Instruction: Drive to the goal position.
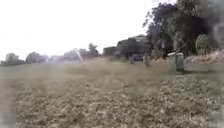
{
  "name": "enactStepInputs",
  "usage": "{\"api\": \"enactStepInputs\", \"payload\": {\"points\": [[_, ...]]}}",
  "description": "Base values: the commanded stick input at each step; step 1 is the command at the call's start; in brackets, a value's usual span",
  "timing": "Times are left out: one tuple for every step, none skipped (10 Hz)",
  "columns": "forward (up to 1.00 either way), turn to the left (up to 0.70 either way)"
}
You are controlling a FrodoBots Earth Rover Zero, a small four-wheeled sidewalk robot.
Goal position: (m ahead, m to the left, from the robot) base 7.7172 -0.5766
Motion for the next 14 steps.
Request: {"api": "enactStepInputs", "payload": {"points": [[0.70, -0.13], [0.70, -0.14], [0.70, -0.14], [0.70, -0.14], [0.70, -0.14], [0.70, -0.14], [0.70, -0.14], [0.70, -0.13], [0.70, -0.14], [0.70, -0.13], [0.70, -0.13], [0.70, -0.13], [0.70, -0.12], [0.70, -0.12]]}}
